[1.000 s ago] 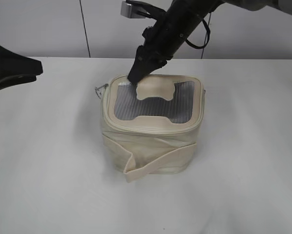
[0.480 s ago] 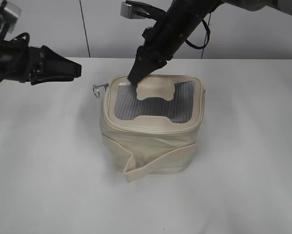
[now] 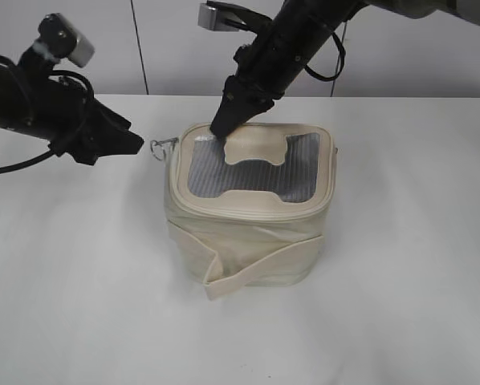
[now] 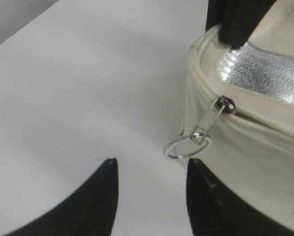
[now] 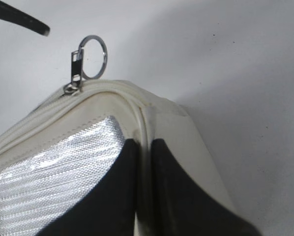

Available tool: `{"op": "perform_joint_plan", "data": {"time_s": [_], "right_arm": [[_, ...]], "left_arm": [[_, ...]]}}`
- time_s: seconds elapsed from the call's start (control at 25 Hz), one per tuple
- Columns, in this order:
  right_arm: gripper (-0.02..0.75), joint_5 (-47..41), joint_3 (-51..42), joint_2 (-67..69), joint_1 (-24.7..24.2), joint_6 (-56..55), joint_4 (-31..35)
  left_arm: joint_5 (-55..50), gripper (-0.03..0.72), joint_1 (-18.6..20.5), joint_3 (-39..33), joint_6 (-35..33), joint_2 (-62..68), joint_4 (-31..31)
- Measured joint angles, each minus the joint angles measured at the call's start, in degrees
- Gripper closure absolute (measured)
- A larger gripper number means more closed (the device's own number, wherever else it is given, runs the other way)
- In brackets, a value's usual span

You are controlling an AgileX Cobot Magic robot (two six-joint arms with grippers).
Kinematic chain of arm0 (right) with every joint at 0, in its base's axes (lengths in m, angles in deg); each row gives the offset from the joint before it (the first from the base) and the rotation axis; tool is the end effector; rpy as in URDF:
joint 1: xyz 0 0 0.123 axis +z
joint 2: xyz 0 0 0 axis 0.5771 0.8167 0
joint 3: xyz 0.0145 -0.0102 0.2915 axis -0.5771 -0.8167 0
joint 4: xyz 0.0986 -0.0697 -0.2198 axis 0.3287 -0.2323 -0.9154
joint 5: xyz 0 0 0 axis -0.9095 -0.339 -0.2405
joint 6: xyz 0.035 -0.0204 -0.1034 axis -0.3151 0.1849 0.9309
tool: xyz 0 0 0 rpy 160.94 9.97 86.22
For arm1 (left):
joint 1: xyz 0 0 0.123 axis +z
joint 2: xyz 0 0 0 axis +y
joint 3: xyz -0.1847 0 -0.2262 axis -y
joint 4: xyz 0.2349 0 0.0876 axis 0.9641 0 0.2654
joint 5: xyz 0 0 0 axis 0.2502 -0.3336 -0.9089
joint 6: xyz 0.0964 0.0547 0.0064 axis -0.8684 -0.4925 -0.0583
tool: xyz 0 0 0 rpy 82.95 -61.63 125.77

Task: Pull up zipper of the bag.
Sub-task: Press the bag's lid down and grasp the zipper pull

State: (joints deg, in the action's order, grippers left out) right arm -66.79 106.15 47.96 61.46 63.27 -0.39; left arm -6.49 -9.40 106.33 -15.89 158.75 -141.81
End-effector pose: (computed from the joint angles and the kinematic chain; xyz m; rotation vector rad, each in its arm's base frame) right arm 0.4257 0.2785 0.2033 -1.3614 2.3708 0.8205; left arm 0.3441 -0.1226 0.1979 1.1171 2.0260 -0.5379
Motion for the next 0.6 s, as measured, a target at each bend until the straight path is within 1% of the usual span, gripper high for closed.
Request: {"op": "perform_joint_plan", "data": {"time_s": [0.16, 0.32, 0.6], "right_arm": [[0.678, 0.0, 0.0, 0.0, 0.0, 0.0, 0.05], [0.678, 0.0, 0.0, 0.0, 0.0, 0.0, 0.22], [0.682, 0.0, 0.0, 0.11, 0.0, -0.07, 0.67]], "left_arm": [[4.34, 0.34, -2.96, 0.0, -4.85, 0.0, 2.72], [7.34, 0.34, -5.47, 0.0, -5.95, 0.0, 6.33], [13.25, 0.34, -8.59, 0.0, -8.66, 0.0, 7.04]]}}
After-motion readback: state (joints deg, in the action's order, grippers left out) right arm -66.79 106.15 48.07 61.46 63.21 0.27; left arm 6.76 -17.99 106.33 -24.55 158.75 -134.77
